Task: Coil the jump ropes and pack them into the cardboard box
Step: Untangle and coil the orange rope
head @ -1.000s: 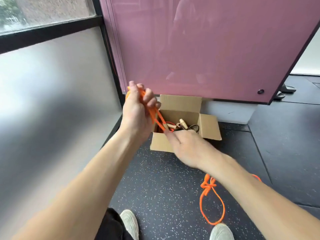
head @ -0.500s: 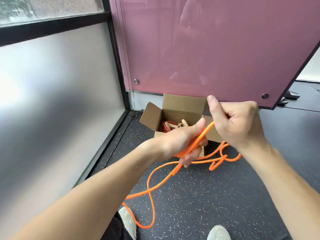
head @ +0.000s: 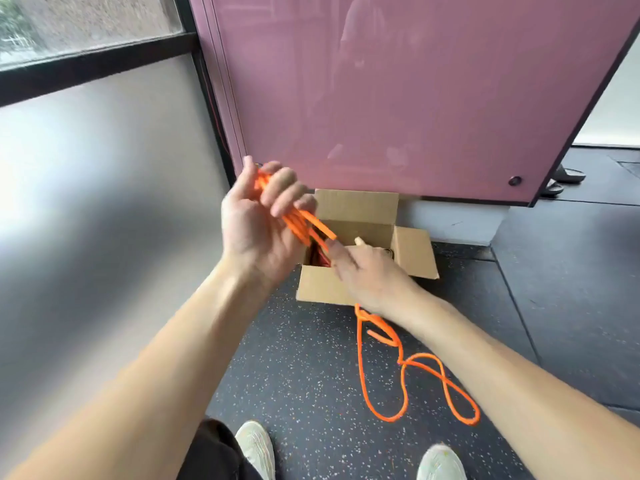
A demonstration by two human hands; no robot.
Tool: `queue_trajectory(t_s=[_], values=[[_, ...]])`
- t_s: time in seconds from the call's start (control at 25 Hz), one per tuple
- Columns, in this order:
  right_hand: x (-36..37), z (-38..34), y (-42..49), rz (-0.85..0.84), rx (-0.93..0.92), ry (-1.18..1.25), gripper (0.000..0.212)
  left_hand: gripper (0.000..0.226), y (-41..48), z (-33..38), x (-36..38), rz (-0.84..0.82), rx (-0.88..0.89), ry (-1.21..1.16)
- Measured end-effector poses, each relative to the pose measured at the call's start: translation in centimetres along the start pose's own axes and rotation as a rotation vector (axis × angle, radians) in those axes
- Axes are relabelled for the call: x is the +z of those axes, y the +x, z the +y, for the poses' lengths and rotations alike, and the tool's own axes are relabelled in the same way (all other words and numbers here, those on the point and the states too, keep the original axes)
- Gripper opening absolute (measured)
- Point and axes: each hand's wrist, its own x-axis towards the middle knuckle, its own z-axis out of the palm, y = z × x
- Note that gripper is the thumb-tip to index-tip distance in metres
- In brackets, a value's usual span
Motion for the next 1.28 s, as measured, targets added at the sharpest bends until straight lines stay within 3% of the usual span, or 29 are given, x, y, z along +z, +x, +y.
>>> queue_trajectory(t_s=[0.12,0.2,0.36,0.4,0.48,0.56,0.68,0.76,0.92,1.08,1.28], values=[[1.2,-1.8,-1.5,-0.149,-0.129,-0.176,0.04,0.043,1.0,1.5,-0.9,0.3,0.309,0.151],[0.7,-2.3,-2.0,-0.139,-0.154,-0.255,0.029,0.04,1.5,1.0,-1.3,0.427,0.391,0.385],[-0.6,-1.6,-2.1,-0.136,-0.148,-0.354,0.022,0.046,0.9,-1.6,-2.0,0.313,0.398,1.329],[-0.9,-1.2,-2.1,-0.148,-0.134,-0.329,0.022,0.053,0.6,-1.7,-2.3,0.293,0.399,1.481],[-1.7,-0.6,-2.5,-0.206,-0.1,-0.251,0.023,0.061,0.4,-0.9,-3.1,0.39,0.4,1.534],[-2.9,-0.5,-2.9,-0.244,-0.126,-0.149,0.016,0.06,0.7,0.0,-4.1,0.458,0.339,1.597],[-5.1,-0.1,-3.0,-0.139,-0.189,0.049,0.009,0.05,0.2,-1.1,-3.9,0.291,-0.056,2.079],[-6.4,1.0,-2.6,0.031,-0.152,0.287,0.011,0.051,-0.3,-2.0,-3.6,0.143,-0.287,2.01],[-8.1,3.8,-0.9,0.495,0.108,0.802,0.014,0.044,-1.0,-1.7,-3.4,0.01,-0.556,1.554],[-8.9,6.3,0.5,0.909,0.35,0.875,0.033,0.032,-1.2,-1.1,-3.2,-0.031,-0.625,1.482],[-10.7,9.1,1.4,1.097,0.477,1.214,0.035,0.025,-1.5,-0.4,-2.9,0.0,-0.542,1.344]])
